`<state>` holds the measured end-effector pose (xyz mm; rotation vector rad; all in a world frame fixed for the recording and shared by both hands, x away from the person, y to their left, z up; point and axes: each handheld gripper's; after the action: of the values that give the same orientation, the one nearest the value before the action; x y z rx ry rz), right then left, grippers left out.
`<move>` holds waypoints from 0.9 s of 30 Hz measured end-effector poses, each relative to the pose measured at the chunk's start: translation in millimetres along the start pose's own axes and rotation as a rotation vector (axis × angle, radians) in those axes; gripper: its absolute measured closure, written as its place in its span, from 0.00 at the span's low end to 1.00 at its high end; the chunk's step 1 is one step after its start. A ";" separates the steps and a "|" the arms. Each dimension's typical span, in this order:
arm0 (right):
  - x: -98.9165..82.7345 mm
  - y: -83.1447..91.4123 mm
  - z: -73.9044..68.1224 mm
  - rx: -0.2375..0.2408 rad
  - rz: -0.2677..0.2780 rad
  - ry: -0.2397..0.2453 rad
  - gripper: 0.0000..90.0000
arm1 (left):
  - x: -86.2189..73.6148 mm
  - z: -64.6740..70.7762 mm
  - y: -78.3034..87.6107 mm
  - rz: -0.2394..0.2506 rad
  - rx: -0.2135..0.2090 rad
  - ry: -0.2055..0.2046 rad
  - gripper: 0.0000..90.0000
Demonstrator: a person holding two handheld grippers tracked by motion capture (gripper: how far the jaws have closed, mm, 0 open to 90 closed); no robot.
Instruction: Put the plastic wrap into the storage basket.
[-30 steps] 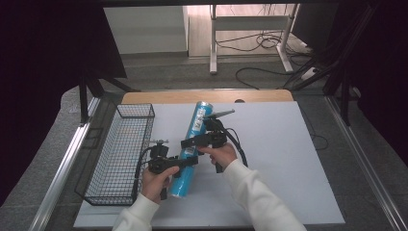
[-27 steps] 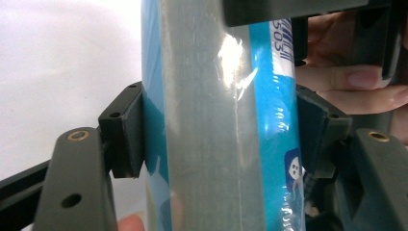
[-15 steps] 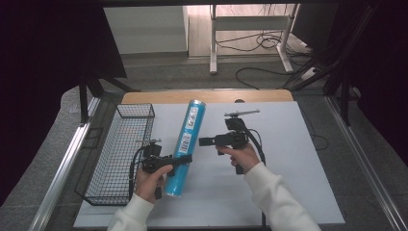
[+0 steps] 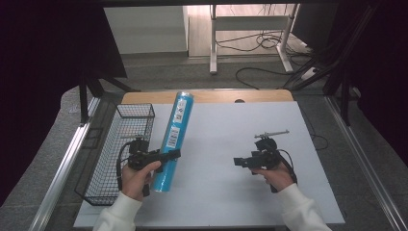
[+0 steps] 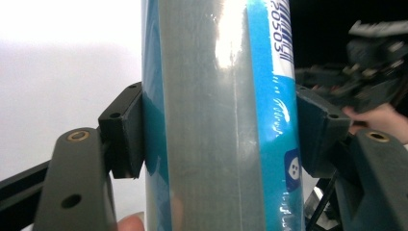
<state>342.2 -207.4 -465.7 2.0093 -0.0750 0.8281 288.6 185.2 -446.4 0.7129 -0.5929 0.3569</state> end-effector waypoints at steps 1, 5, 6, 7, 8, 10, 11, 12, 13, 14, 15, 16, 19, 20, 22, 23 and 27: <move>-5.2 -0.9 6.1 -0.012 -0.003 -0.005 0.14 | 1.6 0.1 3.2 0.002 0.008 -0.001 0.35; -20.7 1.8 23.7 -0.034 0.004 -0.023 0.14 | 8.4 -0.8 15.6 0.003 0.040 -0.019 0.35; -23.4 3.1 26.2 -0.039 0.011 -0.016 0.14 | 10.1 -1.7 18.7 0.002 0.044 -0.024 0.35; -28.5 5.9 29.2 -0.044 0.025 0.011 0.15 | 12.5 -3.1 24.6 0.005 0.062 -0.030 0.35; -30.8 7.4 30.2 -0.051 0.031 0.027 0.15 | 13.6 -3.7 27.5 0.008 0.075 -0.033 0.35; -34.8 9.9 32.0 -0.061 0.050 0.045 0.16 | 15.7 -6.1 33.5 0.015 0.089 -0.030 0.35; -34.8 9.9 32.0 -0.061 0.050 0.045 0.16 | 15.7 -6.1 33.5 0.015 0.089 -0.030 0.35; -37.8 13.0 35.1 -0.056 0.061 0.055 0.17 | 16.8 -7.6 37.4 0.019 0.099 -0.030 0.35; -38.5 13.8 35.6 -0.060 0.065 0.054 0.17 | 18.3 -9.9 43.0 0.024 0.113 -0.031 0.35; -39.0 15.2 36.7 -0.064 0.068 0.060 0.17 | 19.0 -11.4 46.0 0.027 0.121 -0.032 0.35; -39.3 16.3 37.4 -0.070 0.072 0.061 0.17 | 19.0 -11.4 46.0 0.027 0.121 -0.032 0.35; -39.3 16.3 37.4 -0.070 0.072 0.061 0.17 | 19.7 -12.9 49.2 0.028 0.130 -0.033 0.35; -39.5 19.1 39.9 -0.087 0.084 0.061 0.17 | 21.8 -21.0 60.8 0.037 0.167 -0.023 0.35; -39.7 19.1 40.2 -0.095 0.083 0.064 0.17 | 21.8 -21.0 60.8 0.037 0.167 -0.023 0.35; -40.2 18.7 40.4 -0.105 0.079 0.072 0.17 | 22.8 -28.0 69.2 0.048 0.203 -0.013 0.35; -40.2 18.7 40.4 -0.105 0.079 0.072 0.17 | 22.8 -28.0 69.2 0.048 0.203 -0.013 0.35; -40.7 17.6 40.5 -0.115 0.070 0.082 0.17 | 23.3 -40.3 81.0 0.062 0.257 0.004 0.35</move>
<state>325.6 -259.7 -490.0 1.8714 -0.1432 0.9293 282.0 273.1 -415.6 0.9412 -0.5721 0.4974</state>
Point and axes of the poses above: each handheld gripper's, and its own axes: y roughly backward along the jaws, x roughly out of its top, z roughly to its right, and after that the axes turned 2 degrees about x, right-handed
